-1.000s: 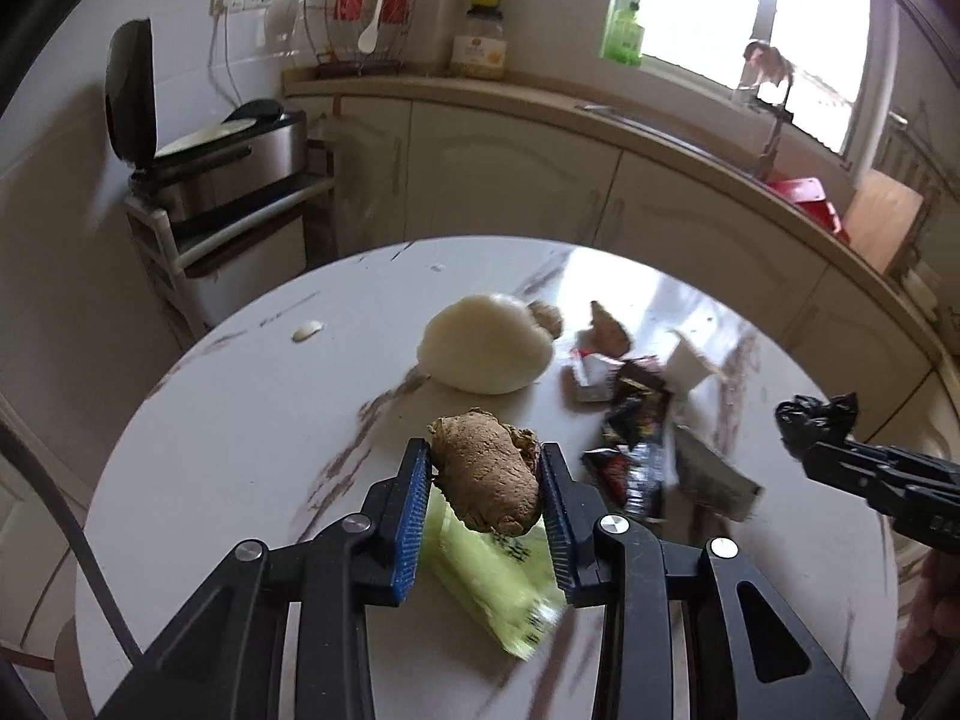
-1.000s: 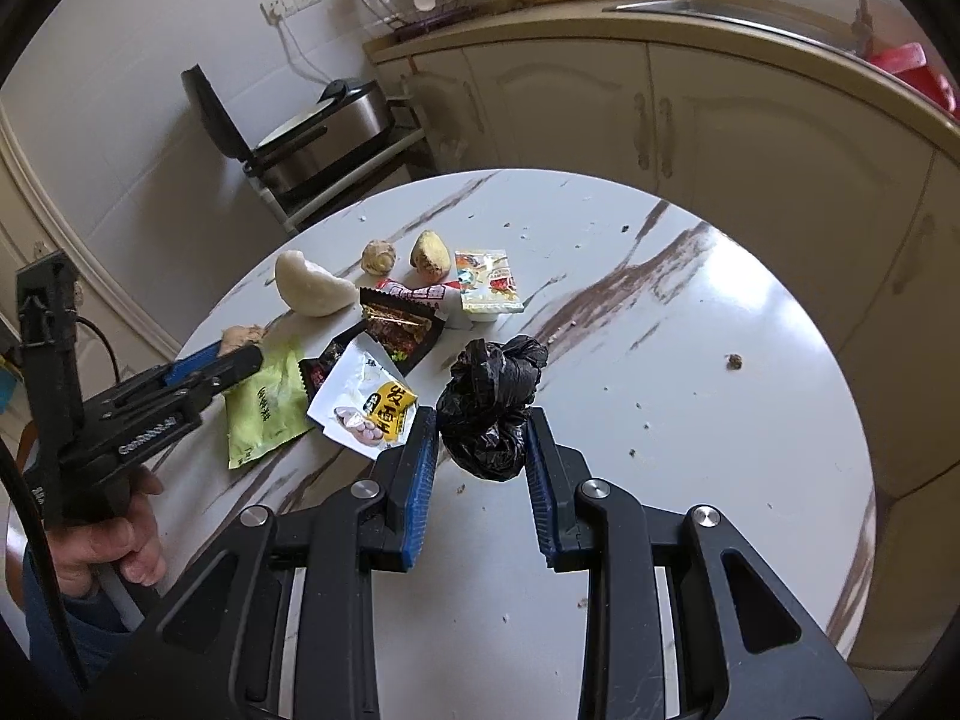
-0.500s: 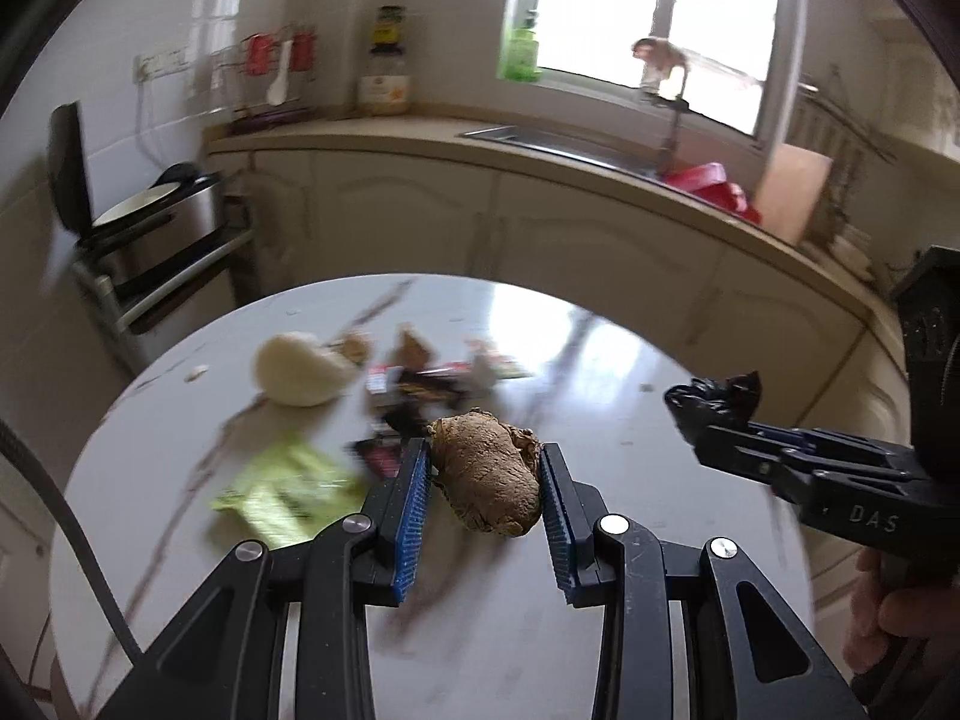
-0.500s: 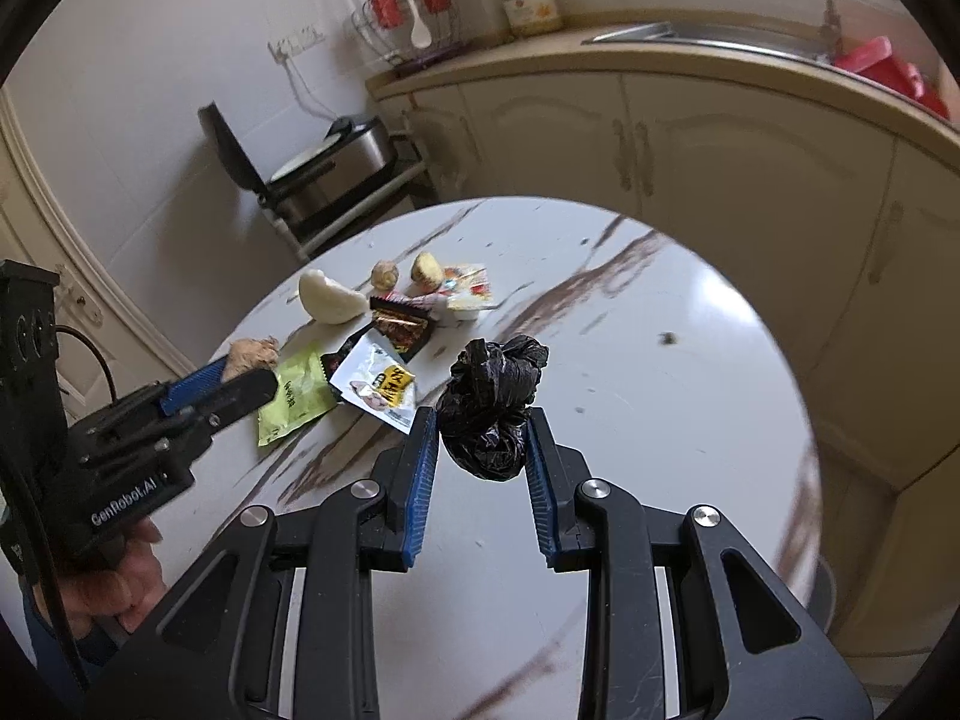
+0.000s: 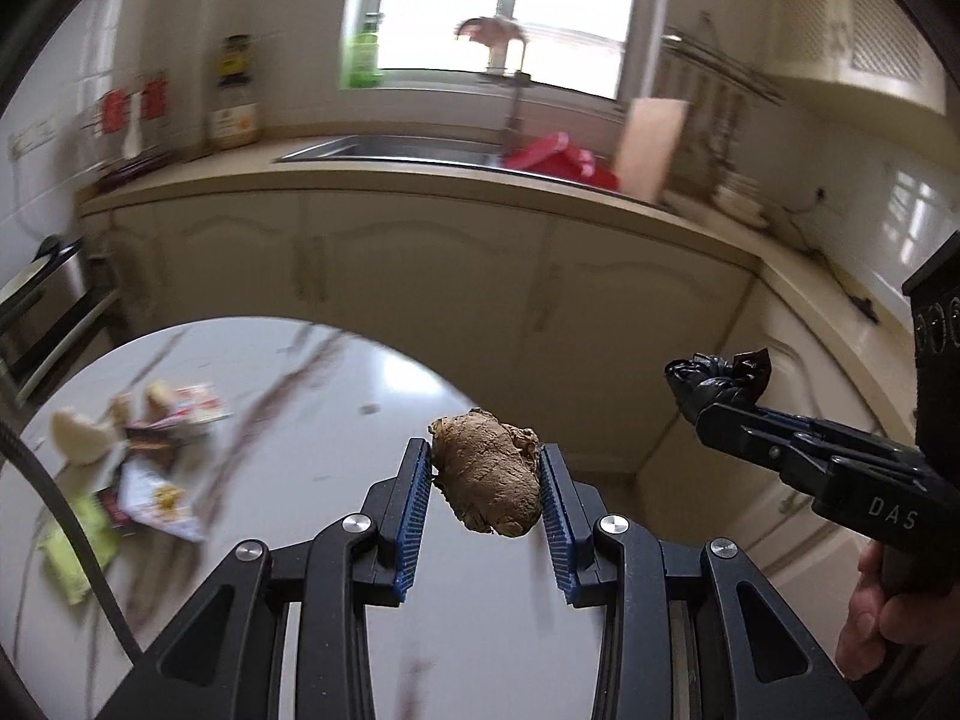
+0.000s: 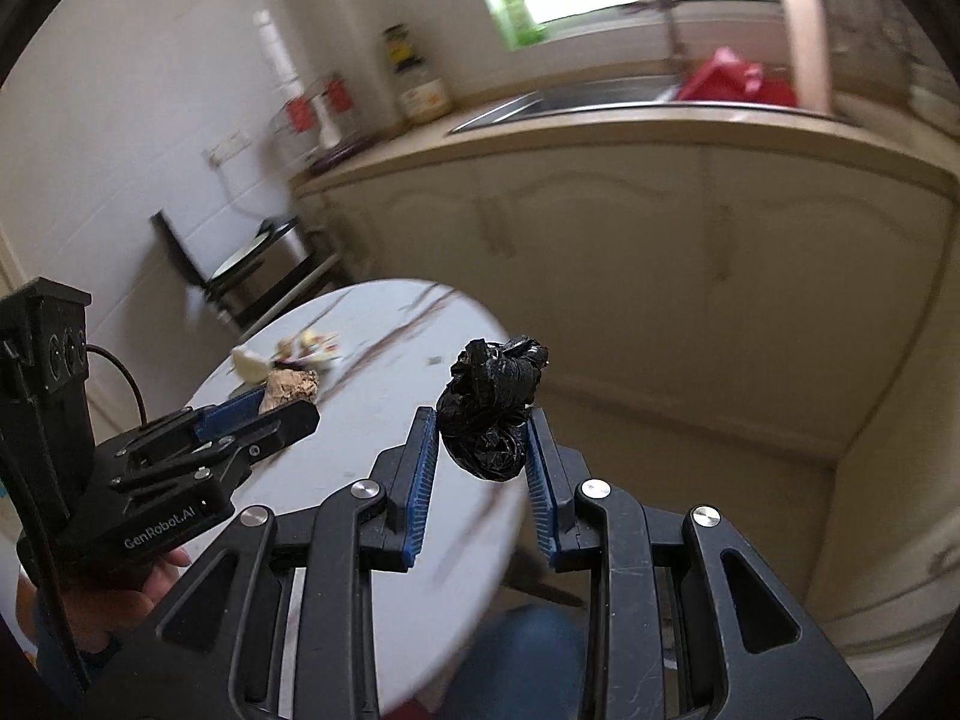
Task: Collect trash
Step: 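Carry the black bag and ginger root toward the blue bin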
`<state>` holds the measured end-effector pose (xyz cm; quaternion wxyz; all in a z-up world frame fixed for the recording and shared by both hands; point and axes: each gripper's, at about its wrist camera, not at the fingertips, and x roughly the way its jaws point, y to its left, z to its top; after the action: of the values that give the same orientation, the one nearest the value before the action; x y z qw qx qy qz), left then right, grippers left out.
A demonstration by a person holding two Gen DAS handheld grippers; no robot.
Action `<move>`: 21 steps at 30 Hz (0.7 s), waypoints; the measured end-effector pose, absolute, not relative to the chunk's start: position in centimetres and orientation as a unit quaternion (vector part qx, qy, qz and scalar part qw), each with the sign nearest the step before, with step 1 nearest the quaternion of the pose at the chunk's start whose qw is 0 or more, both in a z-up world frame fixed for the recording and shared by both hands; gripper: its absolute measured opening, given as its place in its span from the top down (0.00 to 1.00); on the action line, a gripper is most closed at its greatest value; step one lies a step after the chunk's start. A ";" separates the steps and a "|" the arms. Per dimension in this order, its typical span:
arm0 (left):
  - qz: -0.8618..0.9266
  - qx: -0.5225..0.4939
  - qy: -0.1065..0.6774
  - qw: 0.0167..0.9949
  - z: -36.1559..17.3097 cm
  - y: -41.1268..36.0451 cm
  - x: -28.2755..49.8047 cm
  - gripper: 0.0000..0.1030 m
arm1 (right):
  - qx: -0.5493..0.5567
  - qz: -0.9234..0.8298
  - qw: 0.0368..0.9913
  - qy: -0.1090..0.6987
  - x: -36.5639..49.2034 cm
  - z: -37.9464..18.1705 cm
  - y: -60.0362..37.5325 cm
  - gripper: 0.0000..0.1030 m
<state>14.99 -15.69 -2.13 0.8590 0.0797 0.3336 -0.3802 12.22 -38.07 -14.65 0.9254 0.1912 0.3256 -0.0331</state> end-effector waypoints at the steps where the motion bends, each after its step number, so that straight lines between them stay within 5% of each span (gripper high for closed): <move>1: -0.385 0.082 0.335 0.856 -2.3 -16.8 15.0 0.69 | 0.193 -0.044 0.926 0.323 11.4 -14.6 -39.1 0.74; 7: -0.426 0.105 0.358 0.824 -4.6 -23.9 14.2 0.69 | 0.220 -0.101 0.912 0.331 7.2 -16.9 -45.2 0.74; 21: -0.459 0.176 0.453 0.743 -15.4 -37.5 15.5 0.69 | 0.327 -0.160 0.826 0.430 3.7 -31.9 -55.5 0.74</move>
<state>15.46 -37.45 -15.38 0.7435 0.1760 0.4530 -0.4594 3.70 -55.47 -31.94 0.8259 0.3274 0.4300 -0.1604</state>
